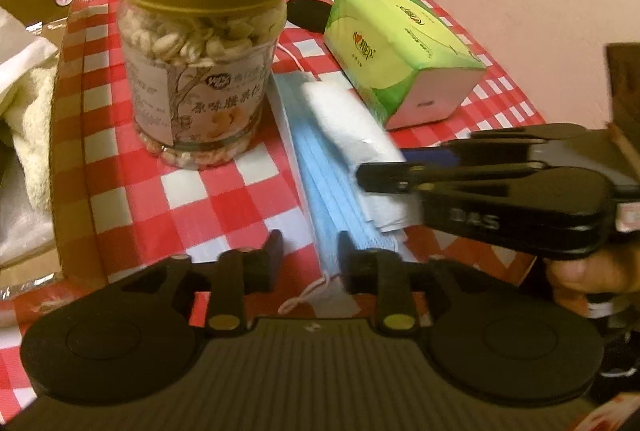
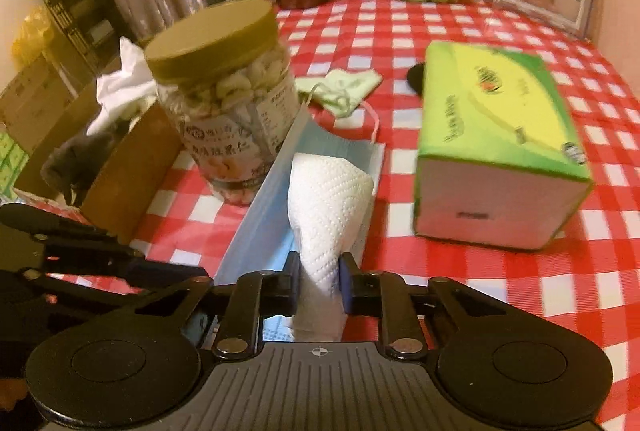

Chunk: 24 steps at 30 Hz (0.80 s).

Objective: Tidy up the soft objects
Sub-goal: 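Close the right gripper on the paper towel while the left gripper grasps the blue mask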

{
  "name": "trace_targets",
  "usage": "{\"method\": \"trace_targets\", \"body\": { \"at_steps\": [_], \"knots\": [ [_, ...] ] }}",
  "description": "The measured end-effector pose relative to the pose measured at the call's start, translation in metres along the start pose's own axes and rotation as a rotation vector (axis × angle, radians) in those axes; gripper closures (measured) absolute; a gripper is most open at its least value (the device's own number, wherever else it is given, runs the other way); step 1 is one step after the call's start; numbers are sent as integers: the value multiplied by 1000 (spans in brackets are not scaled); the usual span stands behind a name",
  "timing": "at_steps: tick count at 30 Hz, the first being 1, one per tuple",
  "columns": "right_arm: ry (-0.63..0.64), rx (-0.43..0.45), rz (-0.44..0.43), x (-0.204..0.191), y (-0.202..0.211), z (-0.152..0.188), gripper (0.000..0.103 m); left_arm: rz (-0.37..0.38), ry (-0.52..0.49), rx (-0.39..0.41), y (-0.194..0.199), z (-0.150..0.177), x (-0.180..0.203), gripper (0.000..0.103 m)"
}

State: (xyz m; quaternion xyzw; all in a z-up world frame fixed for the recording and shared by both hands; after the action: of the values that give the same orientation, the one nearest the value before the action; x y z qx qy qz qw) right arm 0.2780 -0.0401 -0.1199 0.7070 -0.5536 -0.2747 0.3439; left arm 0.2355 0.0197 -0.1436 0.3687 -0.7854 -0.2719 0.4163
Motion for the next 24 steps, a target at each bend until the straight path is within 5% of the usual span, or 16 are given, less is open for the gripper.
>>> {"method": "trace_targets", "body": {
  "at_steps": [7,9,10,11,24],
  "knots": [
    [-59,-2,17,26,16,4,83,-36,7,16,-21,-17,1,75],
    [-66,0,18,28,19,5,83,-62,2,-1,-28,-18,1,86],
    [-73,0,16,31,21,5,83,-76,-6,-10,-30,-18,2,101],
    [-78,3,13,31,23,5,83,-83,-14,-16,-31,-18,4,102],
    [-106,68,-11,35,75,5,83,-79,-144,24,35,-19,51,103]
  ]
}}
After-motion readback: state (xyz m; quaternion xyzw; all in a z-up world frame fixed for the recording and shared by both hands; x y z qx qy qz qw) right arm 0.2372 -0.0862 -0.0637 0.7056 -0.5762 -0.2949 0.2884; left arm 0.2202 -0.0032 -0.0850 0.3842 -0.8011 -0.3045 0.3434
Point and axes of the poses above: each gripper's, at about its wrist camera, not at the fingertips, and y roughly against the way its jaws point, x to its right, z to its underside, the point moved 7 cm from there along -y, roughly the way its jaws point, and after that the axes turned 14 degrees about z, right-handed, at the moved point
